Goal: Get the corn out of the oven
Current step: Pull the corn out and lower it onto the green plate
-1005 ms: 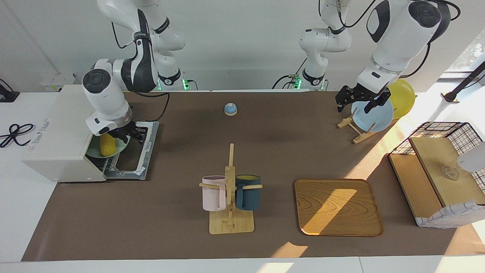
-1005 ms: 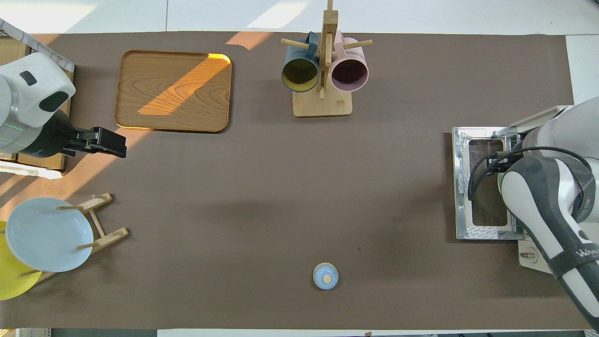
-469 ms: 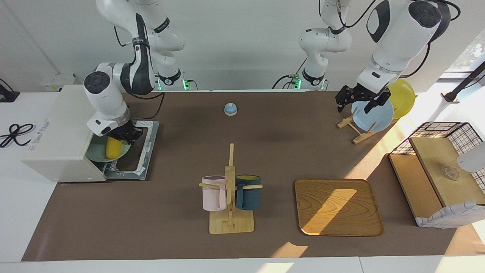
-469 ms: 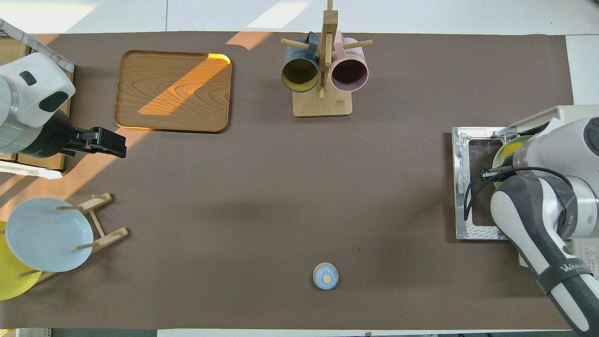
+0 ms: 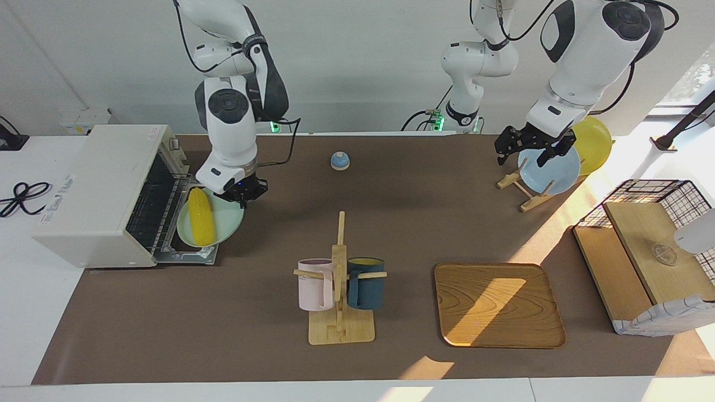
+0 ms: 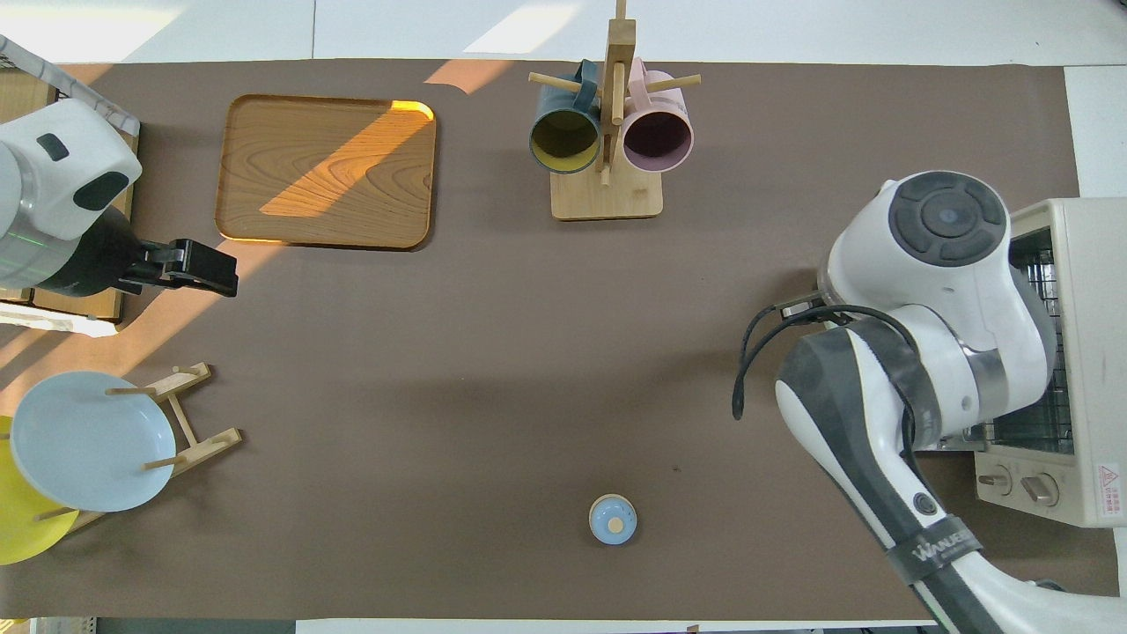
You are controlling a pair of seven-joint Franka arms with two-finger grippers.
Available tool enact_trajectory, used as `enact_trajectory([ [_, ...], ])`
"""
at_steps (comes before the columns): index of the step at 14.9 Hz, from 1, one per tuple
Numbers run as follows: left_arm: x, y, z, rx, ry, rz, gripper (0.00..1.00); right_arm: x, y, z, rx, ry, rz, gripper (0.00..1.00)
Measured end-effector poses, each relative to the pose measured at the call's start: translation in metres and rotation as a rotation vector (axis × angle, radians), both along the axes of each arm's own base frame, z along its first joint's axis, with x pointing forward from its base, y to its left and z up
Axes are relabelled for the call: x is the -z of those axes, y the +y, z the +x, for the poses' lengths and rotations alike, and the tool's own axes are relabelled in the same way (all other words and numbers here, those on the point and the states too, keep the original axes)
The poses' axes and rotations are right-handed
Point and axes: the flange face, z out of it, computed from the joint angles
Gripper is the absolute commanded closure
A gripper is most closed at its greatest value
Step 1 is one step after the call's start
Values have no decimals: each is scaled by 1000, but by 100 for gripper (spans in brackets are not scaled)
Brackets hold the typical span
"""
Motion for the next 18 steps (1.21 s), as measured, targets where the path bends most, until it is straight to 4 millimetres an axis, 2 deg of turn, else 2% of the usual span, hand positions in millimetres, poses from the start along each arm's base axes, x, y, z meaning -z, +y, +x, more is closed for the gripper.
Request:
enact_trajectory([
  [2,0,0,0,0,0,0,0,-6,50,2,44,15,-25,100],
  [4,0,0,0,0,0,0,0,-1,117,9,96,19,-55,100],
  [6,0,0,0,0,0,0,0,27,186,14,147,7,-73,100],
  [7,0,0,0,0,0,0,0,45,213,16,168,-1,-65,100],
  [9,0,0,0,0,0,0,0,68,249,18,216,-23,6,100],
  [12,0,0,0,0,0,0,0,79,269,9,277,-22,56,100],
  [13,0,0,0,0,0,0,0,82,272,7,302,-23,69,86],
  [15,0,0,0,0,0,0,0,82,272,9,350,-12,107,74],
  [18,0,0,0,1,1,0,0,69,262,21,420,3,186,74],
])
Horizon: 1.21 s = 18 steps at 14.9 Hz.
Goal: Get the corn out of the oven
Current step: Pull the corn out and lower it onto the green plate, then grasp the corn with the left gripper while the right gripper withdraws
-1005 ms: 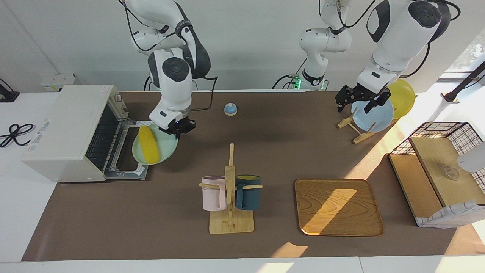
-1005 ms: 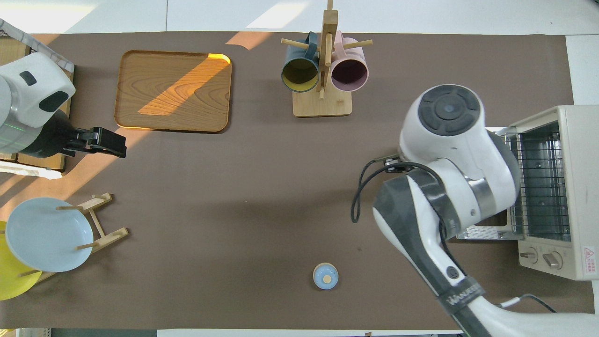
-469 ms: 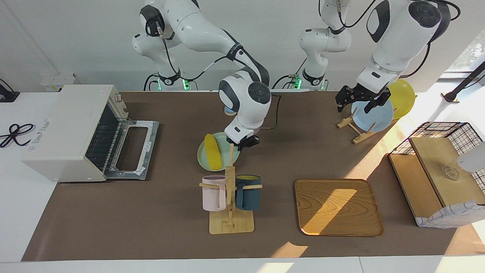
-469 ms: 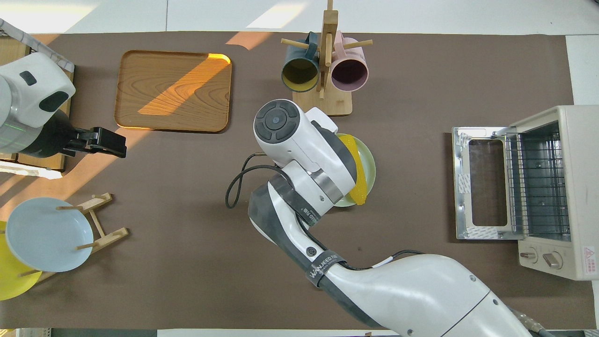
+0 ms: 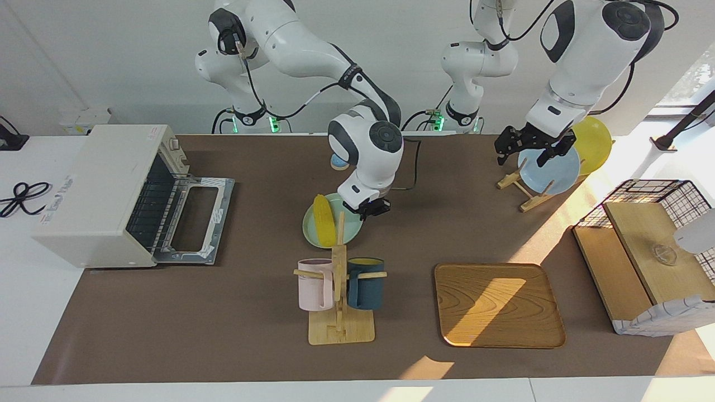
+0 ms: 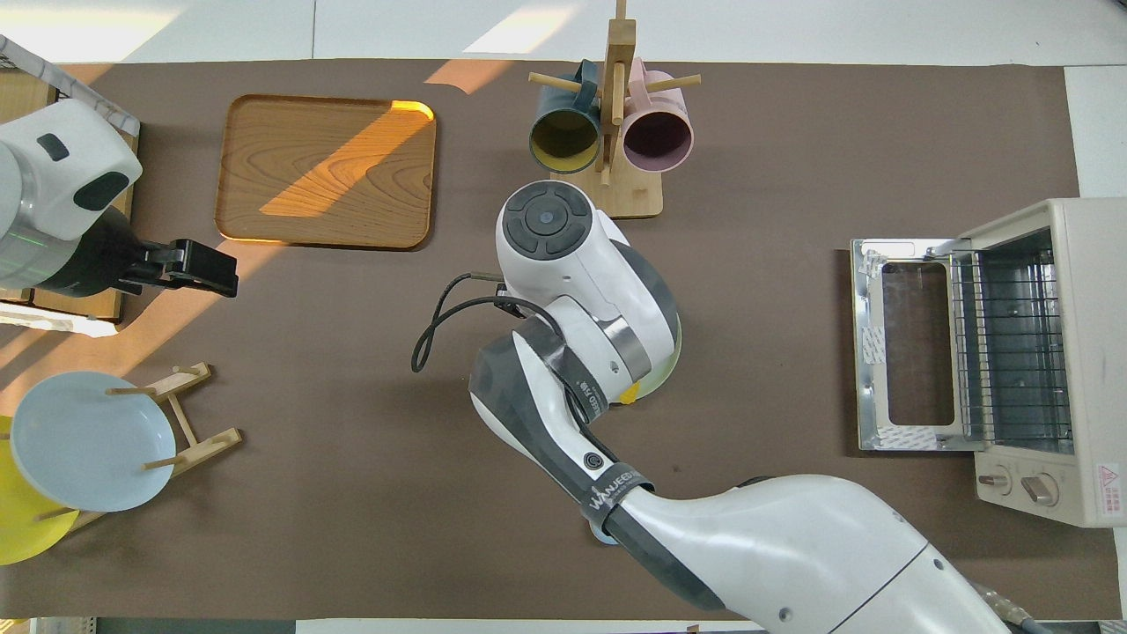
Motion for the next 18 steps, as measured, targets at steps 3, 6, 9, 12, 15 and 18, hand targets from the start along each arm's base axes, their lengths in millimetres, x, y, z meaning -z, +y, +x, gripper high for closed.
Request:
enact_trajectory([
  [3,0,-2,0,4,0,0,0,-16,-33,22,24,-28,-2,100],
  [6,-2,-3,-1,6,-3,-1,0,-44,-105,44,-73,-19,-97,100],
  [9,-4,-10,-4,19,-9,-1,0,-35,-172,45,-84,35,-197,100],
  [12,7,-46,-12,23,-30,-4,0,16,-232,29,-27,95,-225,100],
  [15,31,-116,-32,22,-36,-9,0,67,-296,8,-33,89,-285,100],
  [18,70,-185,-46,26,-22,-53,0,77,-309,-7,-85,82,-348,100],
])
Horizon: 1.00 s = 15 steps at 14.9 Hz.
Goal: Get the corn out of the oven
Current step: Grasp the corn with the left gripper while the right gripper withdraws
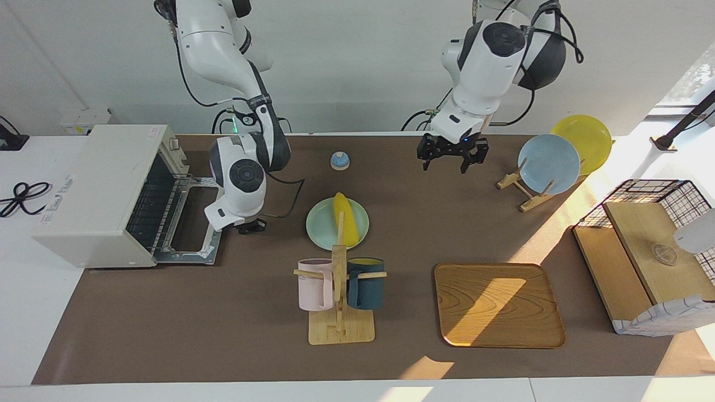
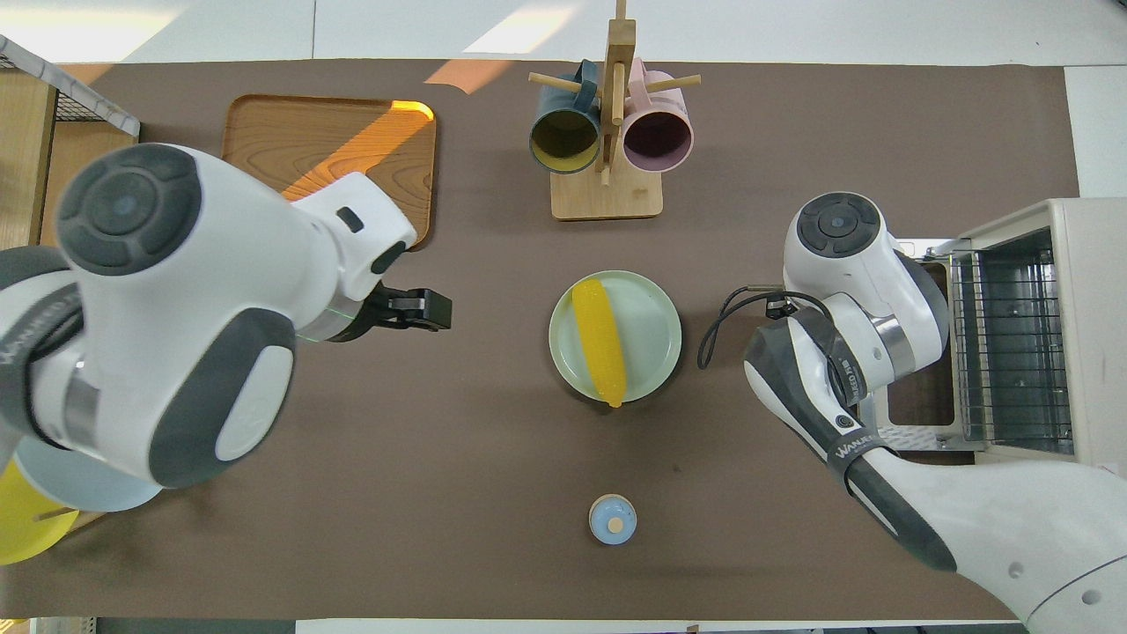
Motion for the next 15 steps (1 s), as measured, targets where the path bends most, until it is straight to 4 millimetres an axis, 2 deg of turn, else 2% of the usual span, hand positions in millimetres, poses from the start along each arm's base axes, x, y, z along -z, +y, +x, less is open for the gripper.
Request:
enact_trajectory([
  [3,59,-70,-8,11,4,-22,0,4,-17,-6,-21,13,-41,100],
  [5,95,-109,-16,20,14,-46,0,4,-27,-6,-86,36,-60,100],
  [8,127,-158,-19,9,23,-57,0,-13,-25,-3,-165,88,-81,100],
  [10,151,-185,-17,11,11,-70,0,-47,-27,6,-216,155,-93,100],
  [12,178,-195,-12,9,0,-76,0,-103,-49,8,-261,185,-88,100],
  [14,193,-195,-8,3,-1,-72,0,-160,-104,7,-286,154,-80,100],
  [15,194,-194,-7,2,-2,-71,0,-178,-135,4,-279,144,-72,100],
])
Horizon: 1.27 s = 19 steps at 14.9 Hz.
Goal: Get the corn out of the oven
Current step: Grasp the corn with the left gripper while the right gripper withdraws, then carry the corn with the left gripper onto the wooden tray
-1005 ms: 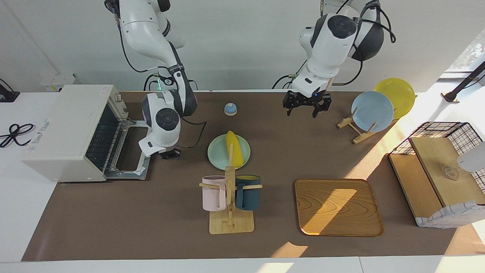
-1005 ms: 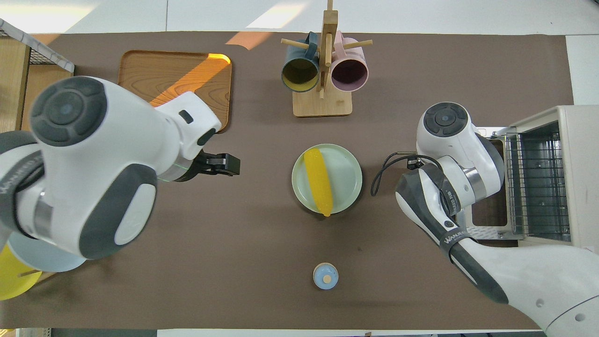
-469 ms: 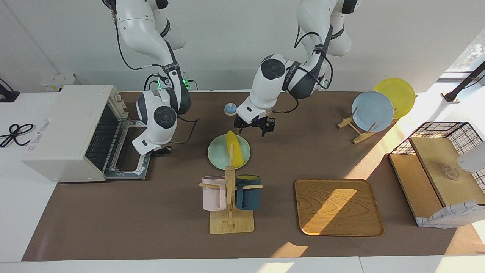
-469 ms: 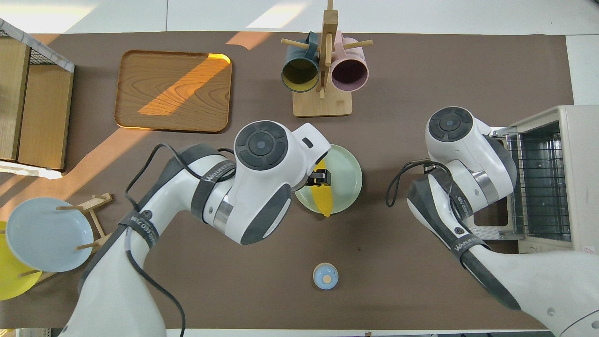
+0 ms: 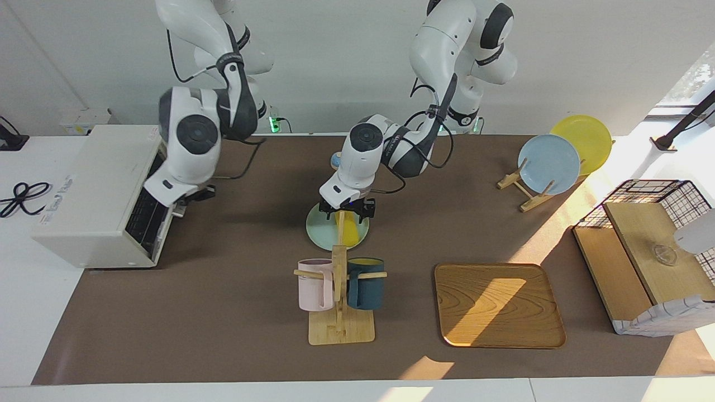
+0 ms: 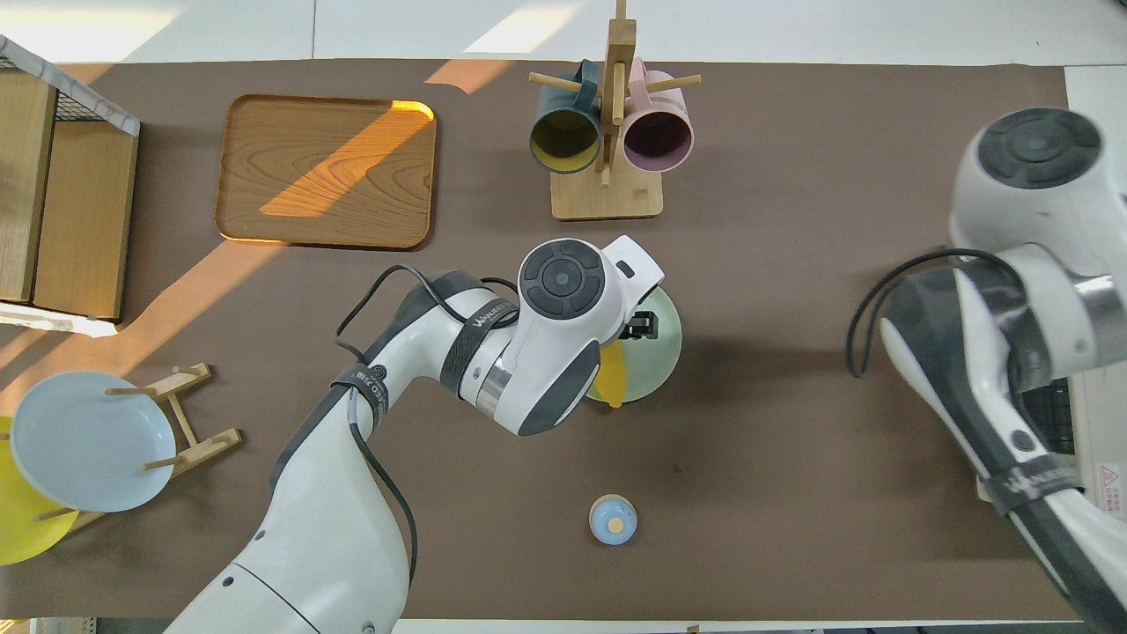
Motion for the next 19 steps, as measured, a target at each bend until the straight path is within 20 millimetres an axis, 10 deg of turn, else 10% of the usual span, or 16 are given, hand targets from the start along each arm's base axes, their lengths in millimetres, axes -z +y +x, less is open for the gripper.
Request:
enact_trajectory([
  [2,4,1,-1,-1,-5,-2,0,-16,-32,-7,38,-15,28,100],
  [5,15,0,-8,4,-3,3,6,-42,-27,-10,139,-83,238,88],
  [8,16,-2,-11,5,-1,4,86,-104,-12,-15,180,-170,457,72],
  [9,16,-2,-11,3,-2,4,100,-118,-2,-18,166,-179,476,35],
  [10,16,-1,-10,0,-3,4,100,-126,11,-19,145,-174,484,0],
  [16,-8,8,9,-27,-10,2,100,-119,42,-22,104,-105,484,0],
  [19,-68,62,48,-82,-4,10,100,-120,37,-18,112,-83,473,0],
])
